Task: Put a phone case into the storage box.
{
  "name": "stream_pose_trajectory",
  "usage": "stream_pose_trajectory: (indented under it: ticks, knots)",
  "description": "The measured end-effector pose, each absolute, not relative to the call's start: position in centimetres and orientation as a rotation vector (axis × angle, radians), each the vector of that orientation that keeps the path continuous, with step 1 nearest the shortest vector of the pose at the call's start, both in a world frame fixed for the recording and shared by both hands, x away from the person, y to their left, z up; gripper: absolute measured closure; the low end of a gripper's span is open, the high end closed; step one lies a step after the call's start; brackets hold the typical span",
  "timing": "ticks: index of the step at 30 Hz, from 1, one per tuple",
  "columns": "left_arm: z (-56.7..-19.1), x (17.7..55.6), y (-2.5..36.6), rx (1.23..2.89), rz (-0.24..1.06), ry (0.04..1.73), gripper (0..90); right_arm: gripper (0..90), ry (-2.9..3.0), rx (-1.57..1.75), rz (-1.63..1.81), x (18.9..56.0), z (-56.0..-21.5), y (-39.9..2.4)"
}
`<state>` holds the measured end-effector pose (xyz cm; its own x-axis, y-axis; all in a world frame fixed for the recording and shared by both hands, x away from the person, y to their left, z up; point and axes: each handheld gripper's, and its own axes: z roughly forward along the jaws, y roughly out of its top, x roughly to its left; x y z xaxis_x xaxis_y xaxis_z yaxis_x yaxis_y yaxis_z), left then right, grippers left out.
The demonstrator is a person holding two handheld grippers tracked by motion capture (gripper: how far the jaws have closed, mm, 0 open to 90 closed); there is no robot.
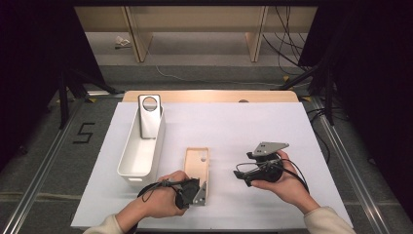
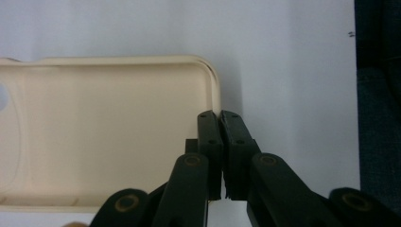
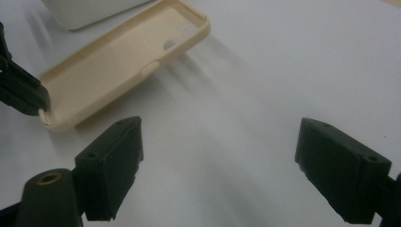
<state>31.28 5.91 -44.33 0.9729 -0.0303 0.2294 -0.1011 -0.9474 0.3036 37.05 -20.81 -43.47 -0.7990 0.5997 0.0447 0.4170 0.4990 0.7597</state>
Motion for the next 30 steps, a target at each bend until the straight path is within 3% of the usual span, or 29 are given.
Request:
stream_pose_trajectory:
  ticks: [10, 30]
  knots:
    - [-44.0, 31.1, 5.6, 2.784, 0.346, -0.085, 87.2, 17.5, 2.499, 0.918, 1.26, 38.1, -43.3, -18.5]
    - [-43.1, 30.8, 5.0, 2.765, 0.375, -0.114, 87.2, 32.3, 2.543, 1.133, 1.371, 41.8, -44.6, -14.2]
